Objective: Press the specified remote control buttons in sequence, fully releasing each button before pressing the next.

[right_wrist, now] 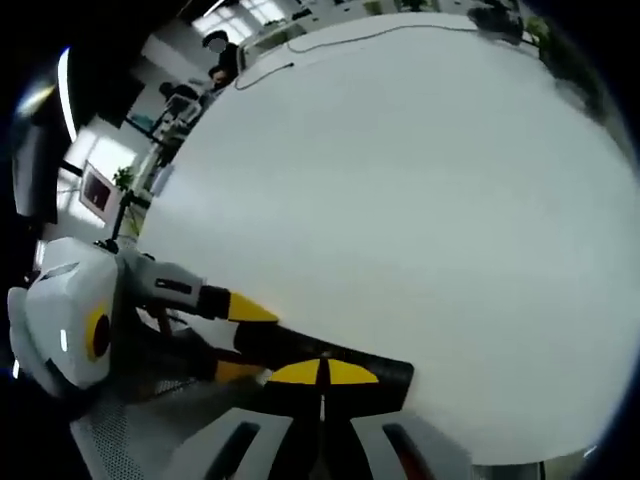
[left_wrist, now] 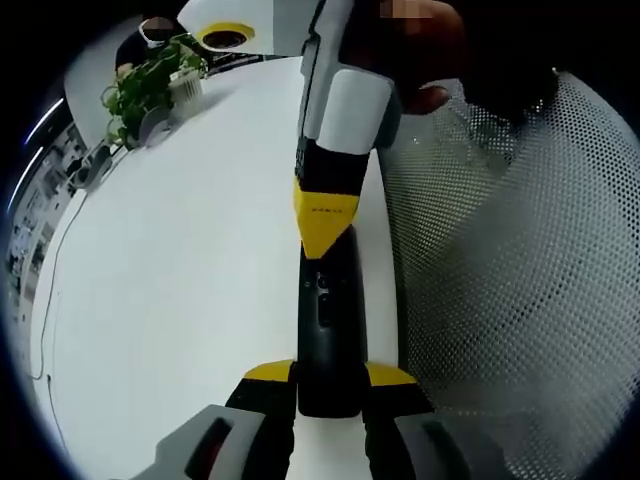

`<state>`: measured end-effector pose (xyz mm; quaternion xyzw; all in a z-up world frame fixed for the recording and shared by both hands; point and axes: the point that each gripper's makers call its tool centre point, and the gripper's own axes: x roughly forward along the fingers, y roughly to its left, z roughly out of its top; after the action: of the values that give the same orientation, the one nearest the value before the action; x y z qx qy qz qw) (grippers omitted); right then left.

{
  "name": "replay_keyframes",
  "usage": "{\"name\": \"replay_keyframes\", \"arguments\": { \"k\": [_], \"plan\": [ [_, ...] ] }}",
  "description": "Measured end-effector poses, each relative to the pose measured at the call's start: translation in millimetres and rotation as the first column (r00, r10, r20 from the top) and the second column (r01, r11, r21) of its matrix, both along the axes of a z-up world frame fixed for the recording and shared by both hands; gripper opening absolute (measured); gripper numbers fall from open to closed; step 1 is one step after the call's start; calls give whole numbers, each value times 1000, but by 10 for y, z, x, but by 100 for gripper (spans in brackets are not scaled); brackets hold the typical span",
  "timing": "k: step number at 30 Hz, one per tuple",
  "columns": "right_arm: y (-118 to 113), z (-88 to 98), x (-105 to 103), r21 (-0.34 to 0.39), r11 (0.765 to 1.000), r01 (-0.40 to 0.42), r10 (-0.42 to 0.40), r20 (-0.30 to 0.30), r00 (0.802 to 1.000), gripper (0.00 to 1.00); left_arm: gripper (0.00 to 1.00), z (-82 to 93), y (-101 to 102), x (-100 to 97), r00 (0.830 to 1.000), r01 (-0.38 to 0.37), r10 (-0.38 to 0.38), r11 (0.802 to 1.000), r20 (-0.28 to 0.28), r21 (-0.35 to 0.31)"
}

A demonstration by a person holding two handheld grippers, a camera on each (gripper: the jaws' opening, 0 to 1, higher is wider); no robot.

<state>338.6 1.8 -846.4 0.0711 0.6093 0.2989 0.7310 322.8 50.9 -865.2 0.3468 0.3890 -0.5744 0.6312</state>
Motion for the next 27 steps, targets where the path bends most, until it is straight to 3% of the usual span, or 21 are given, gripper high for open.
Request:
{"name": "replay_keyframes", "arguments": {
  "k": [6, 22, 27],
  "plan": [
    [-6, -53, -49, -21, 999, -26, 25, -19, 1000, 0, 25, 1, 2, 2, 1000, -4, 4, 1000, -3, 3],
    [-15, -98, -69, -59, 996, -72, 72, 5, 997, 0, 25, 2, 3, 4, 1000, -1, 1, 1000, -3, 8],
    [-19, -103, -65, -55, 997, -58, 58, -3, 998, 0, 25, 0, 4, 3, 1000, 3, -3, 1000, -3, 13]
  ]
}}
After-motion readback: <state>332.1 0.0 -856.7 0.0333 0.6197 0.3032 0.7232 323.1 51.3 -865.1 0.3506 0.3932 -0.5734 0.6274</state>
